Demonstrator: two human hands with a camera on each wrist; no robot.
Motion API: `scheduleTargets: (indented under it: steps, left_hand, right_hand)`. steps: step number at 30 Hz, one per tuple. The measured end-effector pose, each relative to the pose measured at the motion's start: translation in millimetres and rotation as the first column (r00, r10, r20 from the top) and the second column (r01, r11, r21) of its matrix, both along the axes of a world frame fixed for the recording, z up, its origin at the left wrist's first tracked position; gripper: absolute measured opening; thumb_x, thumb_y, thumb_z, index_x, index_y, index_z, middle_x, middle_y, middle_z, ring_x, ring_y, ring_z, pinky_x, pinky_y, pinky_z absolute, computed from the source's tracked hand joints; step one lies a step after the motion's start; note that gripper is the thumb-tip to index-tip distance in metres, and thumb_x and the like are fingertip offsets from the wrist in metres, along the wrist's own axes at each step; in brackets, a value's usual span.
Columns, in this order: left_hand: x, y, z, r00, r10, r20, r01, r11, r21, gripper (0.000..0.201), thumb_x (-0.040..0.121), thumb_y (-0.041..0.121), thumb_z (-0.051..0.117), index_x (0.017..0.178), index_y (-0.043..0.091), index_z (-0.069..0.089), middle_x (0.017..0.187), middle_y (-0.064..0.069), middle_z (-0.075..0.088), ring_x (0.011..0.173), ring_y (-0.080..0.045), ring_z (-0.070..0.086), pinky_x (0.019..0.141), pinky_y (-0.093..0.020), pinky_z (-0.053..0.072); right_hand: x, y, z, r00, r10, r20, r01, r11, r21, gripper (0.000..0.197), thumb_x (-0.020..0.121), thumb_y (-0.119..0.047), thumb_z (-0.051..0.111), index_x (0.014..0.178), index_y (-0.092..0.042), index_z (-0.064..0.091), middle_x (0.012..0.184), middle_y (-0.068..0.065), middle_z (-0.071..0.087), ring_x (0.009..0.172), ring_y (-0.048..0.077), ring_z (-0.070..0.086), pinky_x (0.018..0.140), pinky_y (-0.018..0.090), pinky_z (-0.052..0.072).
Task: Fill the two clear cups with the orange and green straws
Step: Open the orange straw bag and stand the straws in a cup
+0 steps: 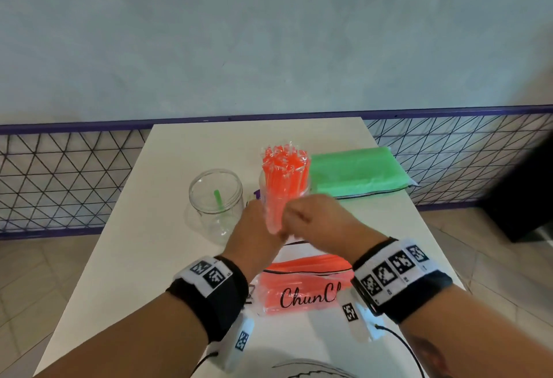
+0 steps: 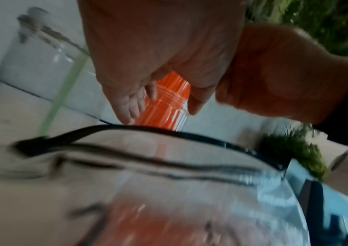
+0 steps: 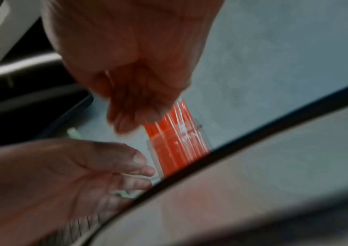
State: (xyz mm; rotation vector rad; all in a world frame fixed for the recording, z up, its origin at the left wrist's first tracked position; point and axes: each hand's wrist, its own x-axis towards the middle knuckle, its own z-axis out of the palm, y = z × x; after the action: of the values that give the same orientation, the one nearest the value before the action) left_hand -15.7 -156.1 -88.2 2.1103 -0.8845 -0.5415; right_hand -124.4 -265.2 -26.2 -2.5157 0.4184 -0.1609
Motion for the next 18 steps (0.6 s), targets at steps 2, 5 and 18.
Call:
scheduleTargets:
  steps: [2,5,18]
  left_hand:
    - [-0.3,11.7,-12.1,0.997,-0.008,0.078,0.000,0.996,0.093,0.036,0.082,0.025,0.073,0.100,0.021,0.042,0.100,0.003,0.050,0.081,-0.015,0.052,0.067,-0.025,0.040]
    - [4.4,19.8,-24.0,0.990,-0.123,0.071,0.111,0.980,0.163,0.027,0.081,0.011,0.069,0.083,0.023,0.044,0.100,0.003,0.048,0.087,-0.024,0.057,0.072,-0.032,0.049]
    - [1.4,-1.5,-32.1,0.840,-0.537,0.078,0.396,0.705,0.589,0.048,0.095,0.000,0.046,0.142,0.009,0.043,0.140,-0.013,0.047,0.119,-0.028,0.057,0.100,-0.038,0.047]
  right_hand:
    - [1.1,4.5,-25.6,0.911,0.108,-0.398,-0.170,0.977,-0.126,0.033,0.099,-0.022,0.041,0.085,-0.006,0.067,0.080,0.006,0.066,0.073,0.023,0.061,0.066,0.032,0.051]
    - [2.8,6.7,-60.0,0.816,0.100,-0.569,-0.268,0.938,-0.221,0.026,0.096,-0.013,0.044,0.094,-0.004,0.069,0.089,0.008,0.067,0.080,0.024,0.061,0.071,0.032,0.049]
    - [-0.8,37.6,-99.4,0.780,0.106,-0.616,-0.270,0.946,-0.180,0.049,0.085,-0.041,0.057,0.127,-0.017,0.052,0.114,0.008,0.057,0.104,0.028,0.060,0.093,0.043,0.051]
